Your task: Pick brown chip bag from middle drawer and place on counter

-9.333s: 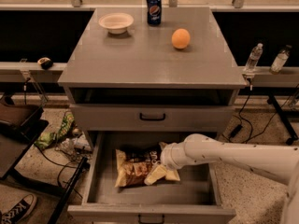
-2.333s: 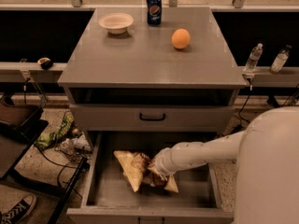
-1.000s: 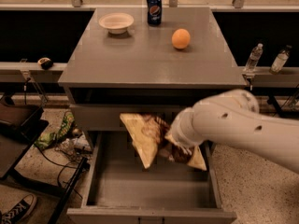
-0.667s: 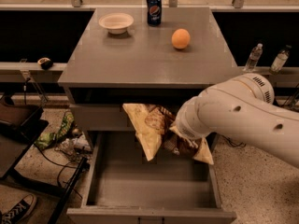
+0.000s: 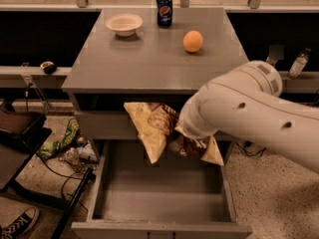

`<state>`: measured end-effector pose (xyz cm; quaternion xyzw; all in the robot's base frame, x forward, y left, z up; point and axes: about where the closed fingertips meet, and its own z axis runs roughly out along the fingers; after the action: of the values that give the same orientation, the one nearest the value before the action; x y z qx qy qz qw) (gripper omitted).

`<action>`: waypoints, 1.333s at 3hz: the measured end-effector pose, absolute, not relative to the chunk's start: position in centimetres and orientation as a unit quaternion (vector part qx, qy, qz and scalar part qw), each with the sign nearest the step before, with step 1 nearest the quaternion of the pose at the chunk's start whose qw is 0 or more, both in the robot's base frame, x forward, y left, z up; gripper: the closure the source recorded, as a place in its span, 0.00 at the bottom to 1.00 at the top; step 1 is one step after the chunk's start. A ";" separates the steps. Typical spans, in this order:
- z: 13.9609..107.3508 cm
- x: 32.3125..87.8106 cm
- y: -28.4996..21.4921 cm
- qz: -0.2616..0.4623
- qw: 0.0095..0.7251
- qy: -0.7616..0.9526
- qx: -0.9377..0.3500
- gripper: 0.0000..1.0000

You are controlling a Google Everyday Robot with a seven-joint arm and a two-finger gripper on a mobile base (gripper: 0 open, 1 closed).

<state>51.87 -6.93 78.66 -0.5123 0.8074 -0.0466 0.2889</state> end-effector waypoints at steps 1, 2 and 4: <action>84.2 54.8 -3.4 -0.090 0.294 0.786 -0.537 1.00; 89.9 58.5 0.1 -0.139 0.293 0.762 -0.560 1.00; 100.6 66.2 4.5 -0.210 0.344 0.717 -0.569 1.00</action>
Offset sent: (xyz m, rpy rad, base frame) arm 0.1146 0.1153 0.2087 -0.2992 -0.2097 0.0961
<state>66.17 4.46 100.60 -0.5690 0.7170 -0.2100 0.3435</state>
